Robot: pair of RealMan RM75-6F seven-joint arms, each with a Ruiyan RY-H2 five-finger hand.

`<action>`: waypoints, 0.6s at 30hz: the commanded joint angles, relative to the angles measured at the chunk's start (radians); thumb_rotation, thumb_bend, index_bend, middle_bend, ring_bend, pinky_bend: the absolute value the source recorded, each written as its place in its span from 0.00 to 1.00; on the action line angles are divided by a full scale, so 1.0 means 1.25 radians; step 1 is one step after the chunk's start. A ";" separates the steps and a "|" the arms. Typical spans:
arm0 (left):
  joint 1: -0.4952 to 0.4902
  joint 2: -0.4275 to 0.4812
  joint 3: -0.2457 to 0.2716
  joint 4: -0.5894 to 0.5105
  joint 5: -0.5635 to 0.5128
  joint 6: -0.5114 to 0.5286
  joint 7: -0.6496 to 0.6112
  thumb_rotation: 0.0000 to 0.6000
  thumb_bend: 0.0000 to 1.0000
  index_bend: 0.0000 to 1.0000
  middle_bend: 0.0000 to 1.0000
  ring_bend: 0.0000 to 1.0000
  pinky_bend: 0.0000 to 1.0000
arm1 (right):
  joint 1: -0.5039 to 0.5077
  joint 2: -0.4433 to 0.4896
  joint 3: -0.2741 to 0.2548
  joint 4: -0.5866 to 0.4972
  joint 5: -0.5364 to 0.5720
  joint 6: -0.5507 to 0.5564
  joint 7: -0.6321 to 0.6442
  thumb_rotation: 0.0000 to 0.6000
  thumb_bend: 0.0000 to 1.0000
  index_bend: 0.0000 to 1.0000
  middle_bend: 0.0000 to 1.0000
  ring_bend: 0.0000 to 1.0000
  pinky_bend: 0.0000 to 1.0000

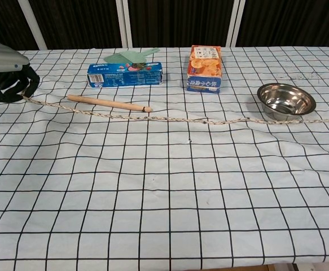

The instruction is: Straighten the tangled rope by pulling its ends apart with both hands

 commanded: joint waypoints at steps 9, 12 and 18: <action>0.023 -0.039 0.021 0.063 0.023 -0.014 -0.043 1.00 0.46 0.60 0.71 0.62 0.55 | 0.011 -0.009 0.000 0.046 0.028 -0.050 0.002 1.00 0.42 0.64 0.92 0.97 1.00; 0.026 -0.055 0.025 0.075 0.036 -0.015 -0.055 1.00 0.46 0.59 0.71 0.62 0.55 | 0.013 -0.016 0.000 0.053 0.033 -0.062 0.004 1.00 0.42 0.64 0.92 0.97 1.00; 0.020 -0.098 0.032 0.117 0.051 -0.044 -0.079 1.00 0.46 0.59 0.71 0.62 0.55 | 0.025 -0.041 0.003 0.091 0.051 -0.086 0.005 1.00 0.42 0.64 0.92 0.97 1.00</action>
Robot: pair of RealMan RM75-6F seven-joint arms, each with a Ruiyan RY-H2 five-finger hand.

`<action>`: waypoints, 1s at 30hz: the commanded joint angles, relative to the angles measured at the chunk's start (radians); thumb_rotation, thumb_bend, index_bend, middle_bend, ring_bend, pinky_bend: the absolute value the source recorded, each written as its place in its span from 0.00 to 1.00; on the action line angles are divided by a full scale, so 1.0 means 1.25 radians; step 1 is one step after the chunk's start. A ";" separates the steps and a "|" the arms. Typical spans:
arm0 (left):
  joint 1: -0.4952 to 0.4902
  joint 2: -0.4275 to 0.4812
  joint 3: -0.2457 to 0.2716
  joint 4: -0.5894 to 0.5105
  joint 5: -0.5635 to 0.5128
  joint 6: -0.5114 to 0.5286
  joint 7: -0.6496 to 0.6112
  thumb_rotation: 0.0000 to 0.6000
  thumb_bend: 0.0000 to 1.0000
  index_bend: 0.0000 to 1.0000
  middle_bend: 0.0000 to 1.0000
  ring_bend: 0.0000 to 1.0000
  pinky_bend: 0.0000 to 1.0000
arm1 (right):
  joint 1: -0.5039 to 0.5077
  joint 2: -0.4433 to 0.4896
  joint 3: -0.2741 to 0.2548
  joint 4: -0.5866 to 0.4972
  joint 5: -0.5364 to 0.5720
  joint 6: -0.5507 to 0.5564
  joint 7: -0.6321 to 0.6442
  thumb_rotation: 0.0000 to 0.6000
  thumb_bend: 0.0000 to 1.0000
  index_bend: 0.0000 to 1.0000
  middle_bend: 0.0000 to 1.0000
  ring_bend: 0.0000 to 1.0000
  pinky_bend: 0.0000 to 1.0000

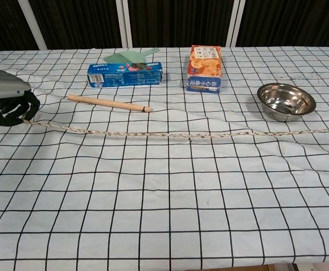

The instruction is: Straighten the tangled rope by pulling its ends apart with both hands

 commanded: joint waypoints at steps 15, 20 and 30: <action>-0.014 -0.071 0.016 0.090 0.038 -0.056 -0.046 1.00 0.32 0.41 0.71 0.62 0.56 | 0.029 -0.048 -0.027 0.091 0.036 -0.088 -0.030 1.00 0.26 0.50 0.91 0.96 0.99; -0.022 -0.062 -0.001 0.077 0.041 -0.038 -0.029 1.00 0.14 0.29 0.71 0.61 0.56 | 0.040 -0.035 -0.028 0.082 0.049 -0.108 -0.042 1.00 0.09 0.26 0.90 0.95 0.98; -0.030 0.095 -0.072 -0.126 -0.018 0.012 0.033 1.00 0.11 0.27 0.62 0.54 0.52 | 0.026 0.148 0.040 -0.133 0.044 -0.021 -0.005 1.00 0.06 0.13 0.81 0.88 0.91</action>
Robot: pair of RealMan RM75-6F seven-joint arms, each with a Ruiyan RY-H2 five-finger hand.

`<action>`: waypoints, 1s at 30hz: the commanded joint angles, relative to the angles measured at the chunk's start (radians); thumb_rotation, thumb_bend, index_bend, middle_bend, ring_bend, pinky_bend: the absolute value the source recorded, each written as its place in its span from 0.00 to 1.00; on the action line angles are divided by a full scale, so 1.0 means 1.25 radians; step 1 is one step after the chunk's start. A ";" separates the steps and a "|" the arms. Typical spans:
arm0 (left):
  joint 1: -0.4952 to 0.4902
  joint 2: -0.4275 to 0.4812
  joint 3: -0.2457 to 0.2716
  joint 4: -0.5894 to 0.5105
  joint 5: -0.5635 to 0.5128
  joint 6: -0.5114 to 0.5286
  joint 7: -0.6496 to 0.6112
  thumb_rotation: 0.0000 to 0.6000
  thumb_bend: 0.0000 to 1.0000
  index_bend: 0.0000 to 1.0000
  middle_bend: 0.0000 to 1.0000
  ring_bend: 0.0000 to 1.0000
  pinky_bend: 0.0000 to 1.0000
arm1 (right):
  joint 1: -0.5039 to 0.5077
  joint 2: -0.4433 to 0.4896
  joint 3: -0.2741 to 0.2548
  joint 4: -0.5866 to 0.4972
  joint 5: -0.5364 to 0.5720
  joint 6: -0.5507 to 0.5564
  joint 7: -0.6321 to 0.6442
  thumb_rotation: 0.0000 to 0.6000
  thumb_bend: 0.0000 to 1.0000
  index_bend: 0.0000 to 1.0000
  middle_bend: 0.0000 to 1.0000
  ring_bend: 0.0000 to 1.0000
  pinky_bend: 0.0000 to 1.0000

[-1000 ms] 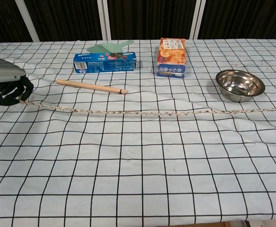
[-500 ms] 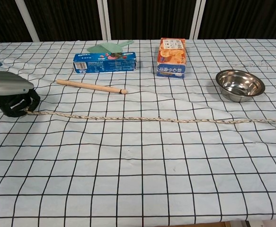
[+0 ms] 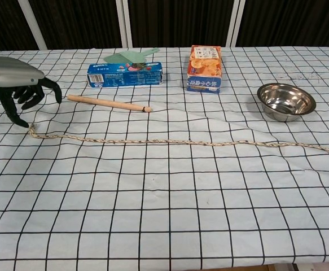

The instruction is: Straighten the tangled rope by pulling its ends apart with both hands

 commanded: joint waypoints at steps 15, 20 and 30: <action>0.276 0.326 -0.013 -0.518 0.002 0.504 0.207 1.00 0.10 0.24 0.23 0.11 0.12 | -0.178 0.096 -0.052 -0.334 -0.473 0.466 0.068 1.00 0.08 0.12 0.23 0.35 0.26; 0.423 0.328 0.048 -0.550 0.025 0.662 0.212 1.00 0.09 0.21 0.16 0.05 0.05 | -0.231 0.019 -0.108 -0.274 -0.584 0.553 0.047 1.00 0.08 0.12 0.22 0.33 0.25; 0.538 0.273 0.110 -0.443 0.045 0.699 0.045 1.00 0.09 0.20 0.10 0.00 0.00 | -0.285 -0.037 -0.182 -0.145 -0.701 0.577 0.121 1.00 0.10 0.12 0.15 0.26 0.25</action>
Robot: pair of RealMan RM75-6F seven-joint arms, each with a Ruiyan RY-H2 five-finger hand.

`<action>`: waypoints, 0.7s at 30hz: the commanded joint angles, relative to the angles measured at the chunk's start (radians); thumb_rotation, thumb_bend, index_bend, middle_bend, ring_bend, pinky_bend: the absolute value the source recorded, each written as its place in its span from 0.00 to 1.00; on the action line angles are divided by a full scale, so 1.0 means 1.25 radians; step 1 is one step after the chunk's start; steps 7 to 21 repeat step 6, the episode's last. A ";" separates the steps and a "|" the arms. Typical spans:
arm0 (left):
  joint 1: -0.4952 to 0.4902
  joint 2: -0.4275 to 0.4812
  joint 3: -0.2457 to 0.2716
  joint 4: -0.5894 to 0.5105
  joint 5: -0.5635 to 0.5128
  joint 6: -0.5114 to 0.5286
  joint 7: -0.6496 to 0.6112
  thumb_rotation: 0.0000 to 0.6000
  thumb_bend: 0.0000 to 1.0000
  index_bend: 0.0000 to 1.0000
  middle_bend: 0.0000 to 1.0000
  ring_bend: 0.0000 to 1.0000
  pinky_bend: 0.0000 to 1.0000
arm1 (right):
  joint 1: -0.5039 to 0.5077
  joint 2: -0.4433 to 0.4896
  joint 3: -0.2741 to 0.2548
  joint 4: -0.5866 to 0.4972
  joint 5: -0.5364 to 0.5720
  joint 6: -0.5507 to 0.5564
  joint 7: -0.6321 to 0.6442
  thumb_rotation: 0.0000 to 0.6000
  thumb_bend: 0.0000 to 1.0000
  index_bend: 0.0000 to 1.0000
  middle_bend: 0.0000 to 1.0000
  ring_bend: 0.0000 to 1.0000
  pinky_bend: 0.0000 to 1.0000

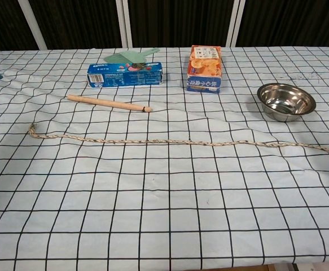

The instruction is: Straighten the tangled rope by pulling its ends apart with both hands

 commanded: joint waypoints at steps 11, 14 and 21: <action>0.039 -0.035 0.014 0.091 0.047 0.014 -0.092 1.00 0.09 0.19 0.10 0.00 0.00 | -0.014 -0.007 -0.010 0.067 -0.004 -0.030 0.060 1.00 0.11 0.12 0.15 0.26 0.25; 0.039 -0.035 0.014 0.091 0.047 0.014 -0.092 1.00 0.09 0.19 0.10 0.00 0.00 | -0.014 -0.007 -0.010 0.067 -0.004 -0.030 0.060 1.00 0.11 0.12 0.15 0.26 0.25; 0.039 -0.035 0.014 0.091 0.047 0.014 -0.092 1.00 0.09 0.19 0.10 0.00 0.00 | -0.014 -0.007 -0.010 0.067 -0.004 -0.030 0.060 1.00 0.11 0.12 0.15 0.26 0.25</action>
